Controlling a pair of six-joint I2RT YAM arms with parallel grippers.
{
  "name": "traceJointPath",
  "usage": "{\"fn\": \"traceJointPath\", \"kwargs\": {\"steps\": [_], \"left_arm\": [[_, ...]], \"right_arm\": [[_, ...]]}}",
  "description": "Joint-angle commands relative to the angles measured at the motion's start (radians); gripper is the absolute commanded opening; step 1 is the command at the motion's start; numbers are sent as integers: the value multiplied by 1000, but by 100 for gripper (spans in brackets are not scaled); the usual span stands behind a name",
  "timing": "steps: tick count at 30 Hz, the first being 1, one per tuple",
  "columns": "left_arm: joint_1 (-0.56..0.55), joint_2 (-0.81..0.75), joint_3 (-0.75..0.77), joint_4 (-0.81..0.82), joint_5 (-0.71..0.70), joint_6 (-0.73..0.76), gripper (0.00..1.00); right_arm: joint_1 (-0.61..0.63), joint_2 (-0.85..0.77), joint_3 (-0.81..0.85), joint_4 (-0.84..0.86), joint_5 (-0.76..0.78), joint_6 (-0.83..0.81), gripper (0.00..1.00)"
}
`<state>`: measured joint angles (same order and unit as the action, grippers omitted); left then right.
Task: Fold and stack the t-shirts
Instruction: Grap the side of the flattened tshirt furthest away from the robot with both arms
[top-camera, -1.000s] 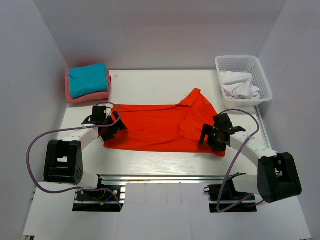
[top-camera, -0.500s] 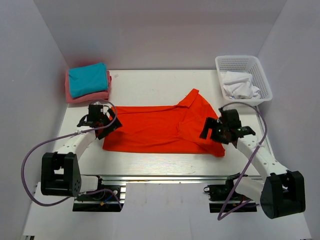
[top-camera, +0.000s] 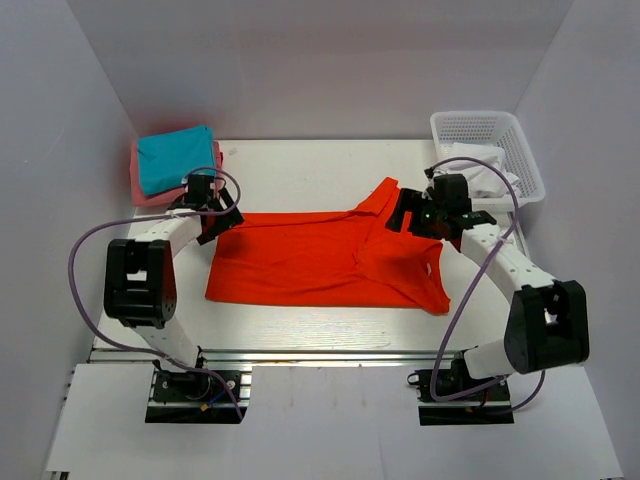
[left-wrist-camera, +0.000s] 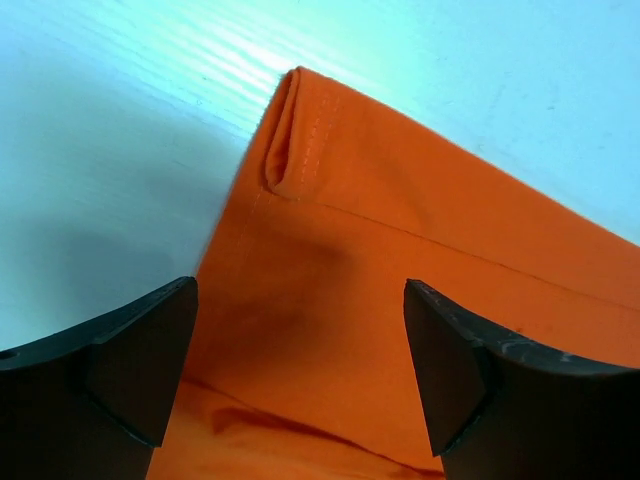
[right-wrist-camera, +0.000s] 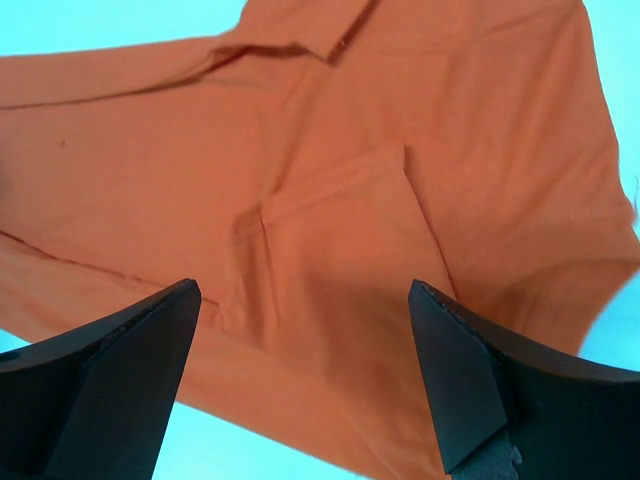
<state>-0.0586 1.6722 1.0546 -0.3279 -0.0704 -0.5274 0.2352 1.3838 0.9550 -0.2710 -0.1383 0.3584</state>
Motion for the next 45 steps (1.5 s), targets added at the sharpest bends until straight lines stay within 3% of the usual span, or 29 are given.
{"fn": "traceJointPath", "kwargs": {"steps": [1,13,22,30,33,39,45], "left_arm": [[5,24,65,18,-20,29,93],[5,173,146,29,-20,29,71],[5,224,168,52,-29,29,48],[5,235,196,35,-42,29,22],[14,235,205,44,-51,29,1],[14,196,205,44,-51,29,0],[14,143,163,75,-28,20,0]], "right_arm": [[-7,30,82,49,-46,-2,90],[-8,129,152,12,-30,-9,90],[-8,173,180,-10,-41,-16,90],[-10,170,180,-22,-41,-29,90],[-8,170,182,-28,-35,-29,90],[-11,198,233,-37,60,2,90],[-10,380,398,-62,174,63,90]]}}
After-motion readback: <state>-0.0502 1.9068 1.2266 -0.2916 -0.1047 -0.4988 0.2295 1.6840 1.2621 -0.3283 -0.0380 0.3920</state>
